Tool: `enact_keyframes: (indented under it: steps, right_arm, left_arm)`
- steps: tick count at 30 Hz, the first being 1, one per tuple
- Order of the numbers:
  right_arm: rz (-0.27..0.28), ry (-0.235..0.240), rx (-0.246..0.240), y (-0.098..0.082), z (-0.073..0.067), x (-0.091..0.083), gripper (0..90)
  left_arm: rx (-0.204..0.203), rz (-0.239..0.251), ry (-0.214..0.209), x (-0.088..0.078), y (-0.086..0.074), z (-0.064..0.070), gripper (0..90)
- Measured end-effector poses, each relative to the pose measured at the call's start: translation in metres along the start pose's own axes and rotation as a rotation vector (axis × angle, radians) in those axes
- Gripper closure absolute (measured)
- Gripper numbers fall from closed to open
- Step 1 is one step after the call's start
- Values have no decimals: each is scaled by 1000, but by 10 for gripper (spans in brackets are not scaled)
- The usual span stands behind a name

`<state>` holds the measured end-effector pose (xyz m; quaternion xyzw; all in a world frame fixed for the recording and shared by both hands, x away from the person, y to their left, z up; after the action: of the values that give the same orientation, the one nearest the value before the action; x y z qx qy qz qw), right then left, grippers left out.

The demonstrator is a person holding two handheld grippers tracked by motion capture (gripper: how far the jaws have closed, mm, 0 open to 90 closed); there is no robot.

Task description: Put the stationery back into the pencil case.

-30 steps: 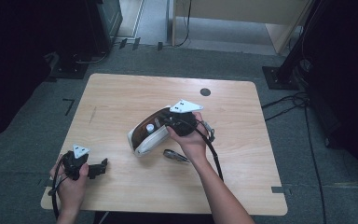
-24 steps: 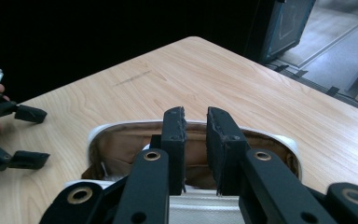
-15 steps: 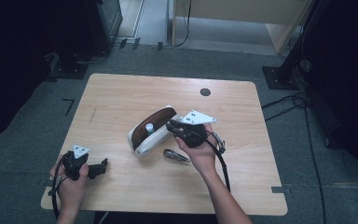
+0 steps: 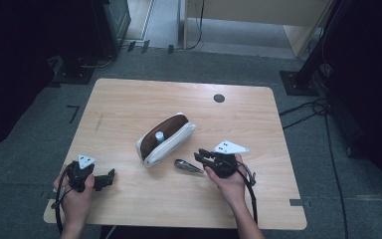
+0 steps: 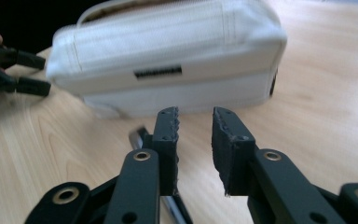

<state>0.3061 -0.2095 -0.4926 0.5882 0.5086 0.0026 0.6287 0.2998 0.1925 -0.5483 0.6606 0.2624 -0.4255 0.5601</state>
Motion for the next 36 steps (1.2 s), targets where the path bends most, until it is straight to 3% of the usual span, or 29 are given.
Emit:
enact_keyframes:
  steps: [3, 10, 19, 27, 36]
  right_arm:
    - [-20, 15, 12, -16, 1, 0, 677]
    - [-39, 47, 12, -31, 0, 1, 625]
    - [-87, 24, -28, -39, -5, 9, 595]
    - [-152, -52, -71, -48, -8, 19, 629]
    - [-174, -70, -78, -55, -10, 23, 753]
  left_arm:
    - [0, 0, 0, 0, 0, 0, 0]
    - [0, 0, 0, 0, 0, 0, 0]
    - [0, 0, 0, 0, 0, 0, 0]
    - [0, 0, 0, 0, 0, 0, 0]
    - [0, 0, 0, 0, 0, 0, 0]
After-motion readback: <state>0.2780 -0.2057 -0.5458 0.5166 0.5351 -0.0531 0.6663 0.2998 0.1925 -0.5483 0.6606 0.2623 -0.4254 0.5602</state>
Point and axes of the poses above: each handheld gripper's, and its own axes: x roughly forward along the jaws, y roughly out of its top, z roughly to its right, the point moved 4 cm from there along x, roughly forward along the jaws, and after that the axes turned 12 degrees about -z, right-handed, at the moved point
